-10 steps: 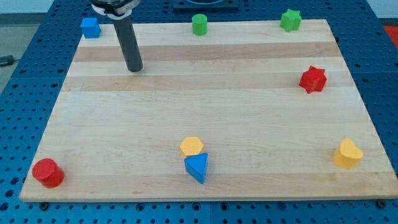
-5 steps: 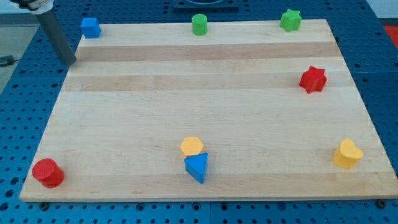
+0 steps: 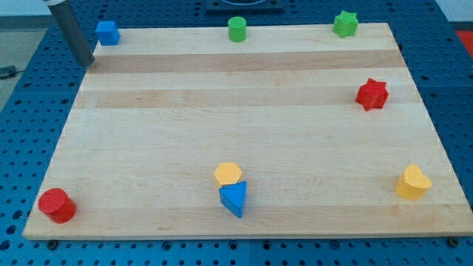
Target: Move your hand to the top left of the board
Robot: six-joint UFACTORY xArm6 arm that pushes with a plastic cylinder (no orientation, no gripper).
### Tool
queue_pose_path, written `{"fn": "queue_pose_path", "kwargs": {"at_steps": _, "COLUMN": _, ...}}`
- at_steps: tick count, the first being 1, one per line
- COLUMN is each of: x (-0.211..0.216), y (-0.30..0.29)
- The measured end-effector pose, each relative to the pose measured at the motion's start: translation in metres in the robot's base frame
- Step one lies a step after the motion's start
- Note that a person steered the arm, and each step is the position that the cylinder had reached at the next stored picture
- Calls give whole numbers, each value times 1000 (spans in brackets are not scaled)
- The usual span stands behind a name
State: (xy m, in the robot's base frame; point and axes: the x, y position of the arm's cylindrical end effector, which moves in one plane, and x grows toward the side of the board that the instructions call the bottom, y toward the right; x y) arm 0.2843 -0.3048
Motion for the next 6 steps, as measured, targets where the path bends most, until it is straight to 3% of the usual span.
{"fn": "queue_pose_path", "kwargs": {"at_steps": 6, "x": -46, "y": 0}}
